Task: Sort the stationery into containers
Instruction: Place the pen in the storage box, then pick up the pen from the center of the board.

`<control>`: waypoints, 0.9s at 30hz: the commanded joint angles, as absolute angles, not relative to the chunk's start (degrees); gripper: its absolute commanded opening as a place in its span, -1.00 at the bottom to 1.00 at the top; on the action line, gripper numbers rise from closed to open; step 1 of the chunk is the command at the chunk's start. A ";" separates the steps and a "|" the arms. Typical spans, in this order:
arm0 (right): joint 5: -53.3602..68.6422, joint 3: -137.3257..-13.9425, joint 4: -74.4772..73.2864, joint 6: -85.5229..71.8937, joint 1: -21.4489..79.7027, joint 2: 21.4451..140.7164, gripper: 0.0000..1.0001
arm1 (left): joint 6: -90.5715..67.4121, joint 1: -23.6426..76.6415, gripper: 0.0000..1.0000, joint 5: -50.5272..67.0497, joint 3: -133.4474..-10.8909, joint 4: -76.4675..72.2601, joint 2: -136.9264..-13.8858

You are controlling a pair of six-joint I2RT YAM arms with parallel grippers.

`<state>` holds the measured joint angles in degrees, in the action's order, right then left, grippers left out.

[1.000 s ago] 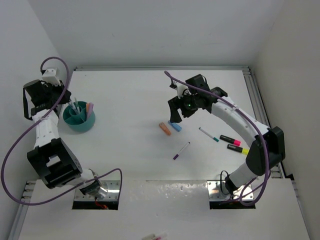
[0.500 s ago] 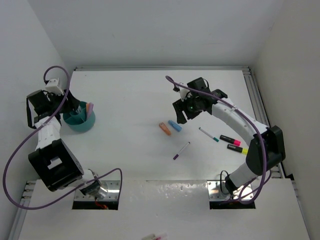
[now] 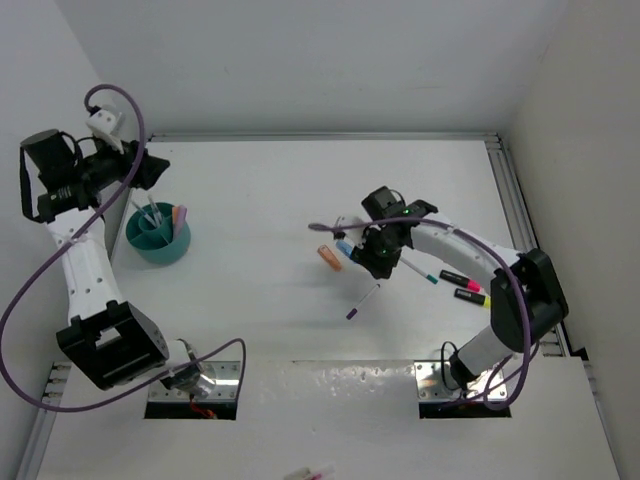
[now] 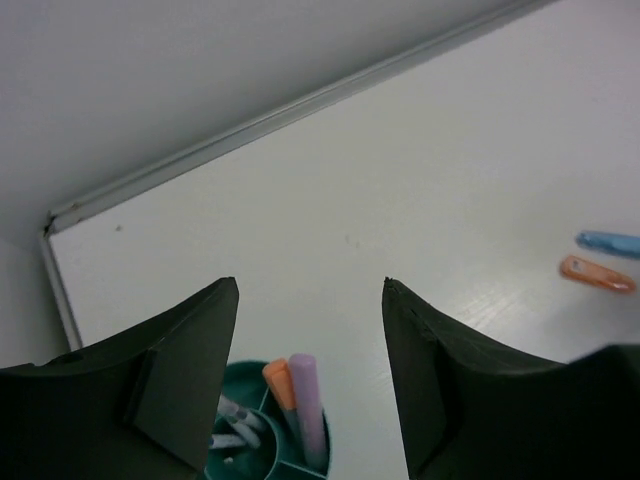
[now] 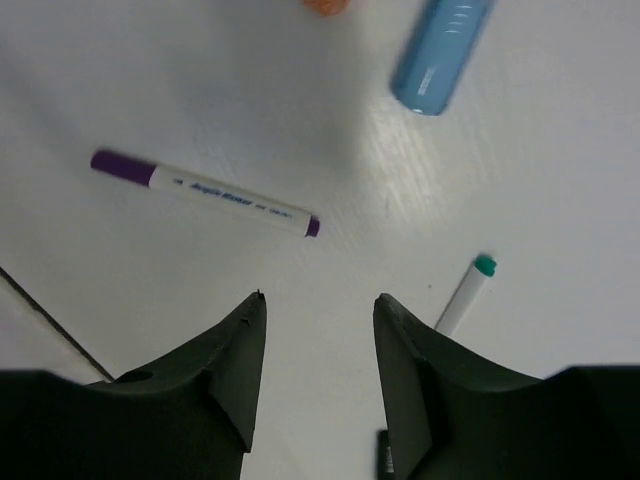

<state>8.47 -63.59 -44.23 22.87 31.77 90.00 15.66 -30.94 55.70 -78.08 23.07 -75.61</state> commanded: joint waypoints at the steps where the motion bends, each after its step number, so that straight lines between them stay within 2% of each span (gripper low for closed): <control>1: 5.89 -61.01 -41.93 36.97 35.94 90.44 -0.09 | 26.61 -26.20 0.32 62.84 -81.29 36.99 -76.20; 4: 5.01 -58.63 -38.68 41.55 40.15 91.67 -0.16 | 30.22 -21.81 0.37 60.22 -81.30 42.27 -75.06; 7: 4.31 -56.60 -36.21 44.46 42.35 93.42 -0.17 | 30.50 -18.55 0.38 57.40 -79.28 41.05 -72.08; 14: 5.10 -54.76 -32.09 46.76 43.15 97.73 -0.14 | 28.83 -13.10 0.39 51.24 -76.91 39.37 -69.43; 20: 4.75 -52.48 -29.97 50.44 43.07 100.72 -0.19 | 27.86 -12.57 0.38 49.40 -74.45 38.24 -67.50; 21: 4.75 -52.04 -29.71 50.88 43.15 100.98 -0.24 | 27.69 -12.57 0.38 48.79 -73.57 37.45 -67.24; 26: 5.18 -50.36 -28.65 50.63 43.51 101.34 -0.85 | 25.32 -12.92 0.37 48.87 -71.72 35.34 -66.27; 27: 5.62 -50.27 -28.91 50.19 43.59 100.82 -0.90 | 25.05 -13.44 0.37 50.09 -70.59 34.03 -65.83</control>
